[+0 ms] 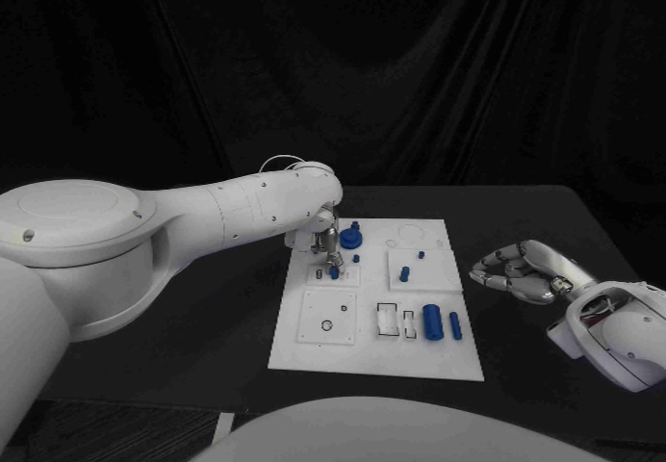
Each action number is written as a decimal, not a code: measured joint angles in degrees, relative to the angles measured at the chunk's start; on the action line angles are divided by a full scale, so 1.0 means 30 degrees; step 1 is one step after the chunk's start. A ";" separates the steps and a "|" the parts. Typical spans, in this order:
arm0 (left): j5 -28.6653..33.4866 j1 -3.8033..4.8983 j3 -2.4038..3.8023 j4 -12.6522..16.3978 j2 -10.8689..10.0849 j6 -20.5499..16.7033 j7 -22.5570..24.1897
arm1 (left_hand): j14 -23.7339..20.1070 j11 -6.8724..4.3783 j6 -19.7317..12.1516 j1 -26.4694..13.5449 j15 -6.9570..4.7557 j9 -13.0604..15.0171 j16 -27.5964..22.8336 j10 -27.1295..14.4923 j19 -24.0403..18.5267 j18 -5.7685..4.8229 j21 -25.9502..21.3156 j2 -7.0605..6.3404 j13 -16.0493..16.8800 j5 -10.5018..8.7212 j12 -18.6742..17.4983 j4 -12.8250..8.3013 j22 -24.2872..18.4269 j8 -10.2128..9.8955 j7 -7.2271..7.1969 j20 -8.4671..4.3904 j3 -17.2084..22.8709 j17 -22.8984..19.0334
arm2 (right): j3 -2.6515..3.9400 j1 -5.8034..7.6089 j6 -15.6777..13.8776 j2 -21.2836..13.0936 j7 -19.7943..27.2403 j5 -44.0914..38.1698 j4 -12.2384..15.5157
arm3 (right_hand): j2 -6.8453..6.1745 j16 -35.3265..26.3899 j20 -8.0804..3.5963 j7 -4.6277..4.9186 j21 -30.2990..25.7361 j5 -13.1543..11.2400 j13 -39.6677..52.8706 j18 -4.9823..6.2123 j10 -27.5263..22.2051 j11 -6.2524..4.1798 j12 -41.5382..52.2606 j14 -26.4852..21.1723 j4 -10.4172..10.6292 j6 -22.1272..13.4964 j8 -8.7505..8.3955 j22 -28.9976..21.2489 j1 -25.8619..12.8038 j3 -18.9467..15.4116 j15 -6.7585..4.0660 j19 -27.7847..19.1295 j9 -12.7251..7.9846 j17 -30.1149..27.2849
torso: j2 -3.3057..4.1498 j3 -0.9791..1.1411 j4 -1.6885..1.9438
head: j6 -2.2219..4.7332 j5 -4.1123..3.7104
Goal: Assemble the parts on the task board
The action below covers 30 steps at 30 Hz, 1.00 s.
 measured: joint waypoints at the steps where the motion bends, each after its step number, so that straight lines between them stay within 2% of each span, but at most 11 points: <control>1: 0.0016 -0.0001 0.0000 -0.0001 0.0000 -0.0004 0.0000 | 0.0031 -0.0036 0.0008 -0.0075 -0.0036 0.0082 0.0000 0.0024 -0.0001 0.0001 0.0000 -0.0225 0.0001 -0.0060 -0.0001 -0.0185 0.0000 0.0036 -0.0008 -0.0001 0.0494 0.0001 | 0.0000 0.0000 0.0002 0.0003 -0.0001 0.0000 0.0000 | 0.0000 0.0000 0.0000 0.0000 0.0000 0.0000 0.0015 0.0000 0.0024 -0.0024 -0.0035 -0.0001 0.0000 0.0000 0.0000 0.0000 0.0001 0.0000 -0.0001 0.0000 0.0000 0.0000 | 0.0000 0.0000 0.0000 | 0.0000 0.0000; 4: 0.0058 -0.0004 0.0000 0.0020 -0.0019 -0.0026 -0.0001 | -0.0034 -0.0062 0.0030 -0.0443 -0.0100 0.0399 0.0000 -0.0002 -0.0001 0.0000 0.0000 -0.0644 0.0000 -0.0126 -0.0001 -0.0251 0.0000 0.0178 -0.0030 0.0000 0.1438 0.0000 | 0.0000 0.0000 0.0005 0.0007 -0.0007 0.0000 -0.0004 | 0.0004 0.0000 0.0000 0.0067 -0.0107 0.0000 0.0058 0.0304 0.0055 -0.0054 -0.0037 -0.0001 0.0000 0.0068 0.0000 -0.0001 0.0004 0.0000 0.0000 0.0000 0.0000 0.0000 | 0.0000 0.0000 -0.0002 | 0.0000 -0.0002; 6: 0.0077 -0.0008 -0.0001 0.0080 -0.0056 -0.0047 -0.0003 | -0.0034 -0.0063 0.0031 -0.0679 -0.0100 0.0672 0.0000 -0.0002 0.0000 0.0001 -0.0074 -0.1067 0.0000 -0.0187 -0.0001 -0.0336 0.0000 0.0317 -0.0031 -0.0001 0.2136 0.0000 | 0.0000 0.0000 0.0005 0.0009 -0.0011 0.0000 -0.0009 | 0.0006 -0.0070 -0.0049 0.0067 -0.0107 0.0000 0.0059 0.0303 0.0055 -0.0055 -0.0037 -0.0001 0.0000 0.0067 0.0000 -0.0001 0.0006 0.0000 0.0000 -0.0049 0.0001 0.0000 | -0.0002 0.0000 -0.0002 | 0.0000 -0.0002; 9: 0.0092 -0.0008 -0.0003 0.0237 -0.0156 -0.0107 -0.0010 | -0.0033 -0.0063 0.0037 -0.1107 -0.0100 0.1138 0.0000 -0.0002 -0.0001 0.0001 -0.0173 -0.1715 0.0000 -0.0870 -0.0001 -0.0593 0.0000 0.0433 -0.0037 0.0000 0.3723 0.0000 | 0.0000 0.0000 0.0006 0.0010 -0.0017 0.0000 -0.0016 | -0.0017 -0.0076 -0.0004 0.0067 -0.0235 0.0000 0.0064 0.0303 0.0054 -0.0054 -0.0037 -0.0001 0.0000 0.0067 0.0000 -0.0002 0.0092 0.0000 0.0000 -0.0137 -0.0006 0.0000 | -0.0002 0.0000 -0.0004 | 0.0000 -0.0004; 10: 0.0093 -0.0009 -0.0003 0.0288 -0.0192 -0.0134 -0.0013 | -0.0033 -0.0063 0.0040 -0.1314 -0.0100 0.1382 0.0000 -0.0002 0.0036 0.0002 -0.0173 -0.1922 0.0000 -0.0935 -0.0001 -0.0384 0.0000 0.0476 -0.0040 -0.0037 0.3946 0.0000 | 0.0000 0.0000 0.0006 0.0010 -0.0020 0.0000 -0.0019 | -0.0019 -0.0076 -0.0004 0.0067 -0.0266 0.0000 0.0067 0.0302 0.0054 -0.0054 -0.0037 -0.0001 0.0000 0.0067 0.0000 -0.0002 0.0095 0.0000 0.0000 -0.0138 -0.0022 0.0000 | -0.0002 0.0000 -0.0005 | 0.0000 -0.0002; 11: 0.0098 -0.0009 -0.0004 0.0357 -0.0238 -0.0166 -0.0014 | -0.0034 -0.0064 0.0047 -0.1522 -0.0100 0.1515 0.0000 -0.0001 0.0067 0.0001 -0.0173 -0.2130 0.0001 -0.0941 -0.0002 -0.0941 0.0000 0.0549 -0.0047 -0.0068 0.4879 0.0000 | 0.0000 0.0000 0.0006 0.0010 -0.0023 0.0000 -0.0021 | -0.0037 -0.0076 -0.0004 0.0067 -0.0348 0.0000 0.0070 0.0302 0.0054 -0.0054 -0.0037 -0.0002 0.0000 0.0067 0.0000 -0.0002 0.0119 0.0000 0.0000 -0.0138 -0.0024 0.0000 | -0.0002 0.0000 -0.0007 | 0.0000 0.0004; 16: 0.0127 -0.0016 -0.0005 0.0955 -0.0634 -0.0544 -0.0016 | -0.0033 -0.0066 -0.0059 -0.2176 -0.0099 0.2143 0.0000 0.0001 0.0067 0.0001 -0.0252 -0.2764 0.0000 -0.1034 -0.0003 -0.1016 0.0000 0.0752 -0.0155 -0.0067 0.5823 0.0000 | 0.0000 0.0000 0.0005 -0.0001 -0.0043 0.0000 -0.0034 | -0.0012 -0.0168 -0.0004 0.0067 -0.0563 0.0076 0.0336 0.0303 0.0054 -0.0054 -0.0139 -0.0014 0.0040 0.0067 0.0000 -0.0003 0.0184 0.0040 0.0014 -0.0273 -0.0030 0.0000 | -0.0002 0.0000 -0.0011 | 0.0000 0.0033; 20: 0.0151 -0.0016 0.0003 0.1851 -0.1251 -0.1260 -0.0015 | -0.0035 -0.0126 -0.0296 -0.2639 -0.0097 0.2346 0.0000 0.0000 0.0067 0.0001 -0.0371 -0.2766 0.0000 -0.1384 -0.0002 -0.1598 0.0000 0.0766 -0.0056 -0.0067 0.6665 0.0000 | 0.0000 0.0000 0.0004 -0.0016 -0.0063 0.0000 -0.0046 | -0.0010 -0.0246 -0.0002 0.0067 -0.0678 0.0082 0.0411 0.0301 0.0053 -0.0053 -0.0140 -0.0026 0.0055 0.0068 0.0000 -0.0004 0.0186 0.0055 0.0028 -0.0409 -0.0044 0.0000 | -0.0004 0.0000 -0.0011 | 0.0000 0.0013; 27: -0.0078 -0.0018 -0.0014 0.4385 -0.2944 -0.3343 -0.0014 | -0.0036 -0.0129 -0.0496 -0.2861 -0.0096 0.2564 0.0000 -0.0004 0.0067 0.0001 -0.0665 -0.2900 0.0000 -0.1386 -0.0001 -0.1652 0.0000 0.0766 0.0010 -0.0066 0.6825 0.0000 | -0.0001 0.0000 -0.0004 -0.0078 -0.0096 0.0000 -0.0055 | 0.0011 -0.0319 0.0000 0.0067 -0.0975 0.0081 0.0831 0.0298 0.0052 -0.0051 -0.0256 -0.0025 0.0054 0.0068 0.0000 -0.0005 0.0207 0.0054 0.0032 -0.0546 -0.0062 0.0000 | -0.0013 -0.0002 -0.0011 | 0.0000 -0.0057; 29: -0.0457 -0.0018 -0.0020 0.5347 -0.3555 -0.4221 -0.0018 | -0.0036 -0.0128 -0.0537 -0.2912 -0.0096 0.2669 0.0000 -0.0004 0.0067 0.0002 -0.0665 -0.2951 0.0000 -0.1830 -0.0001 -0.1513 0.0000 0.0766 -0.0029 -0.0067 0.7008 0.0001 | -0.0001 0.0000 -0.0009 -0.0099 -0.0099 0.0000 -0.0054 | 0.0011 -0.0319 0.0000 0.0067 -0.0995 0.0081 0.0832 0.0298 0.0051 -0.0051 -0.0256 -0.0026 0.0054 0.0067 0.0000 -0.0006 0.0207 0.0054 0.0034 -0.0546 -0.0063 0.0000 | -0.0013 -0.0002 -0.0011 | 0.0000 -0.0084; 30: -0.0664 -0.0019 -0.0021 0.5762 -0.3814 -0.4640 -0.0019 | -0.0037 -0.0128 -0.0564 -0.3017 -0.0095 0.2732 0.0000 -0.0004 0.0067 0.0002 -0.0665 -0.3042 0.0000 -0.2006 -0.0002 -0.2119 0.0000 0.0765 -0.0056 -0.0067 0.7720 0.0000 | -0.0001 0.0000 -0.0013 -0.0107 -0.0101 0.0000 -0.0053 | 0.0011 -0.0319 0.0000 0.0067 -0.0995 0.0082 0.0832 0.0297 0.0051 -0.0051 -0.0256 -0.0026 0.0054 0.0067 0.0000 -0.0006 0.0207 0.0054 0.0034 -0.0546 -0.0062 0.0000 | -0.0013 -0.0002 -0.0009 | 0.0000 -0.0093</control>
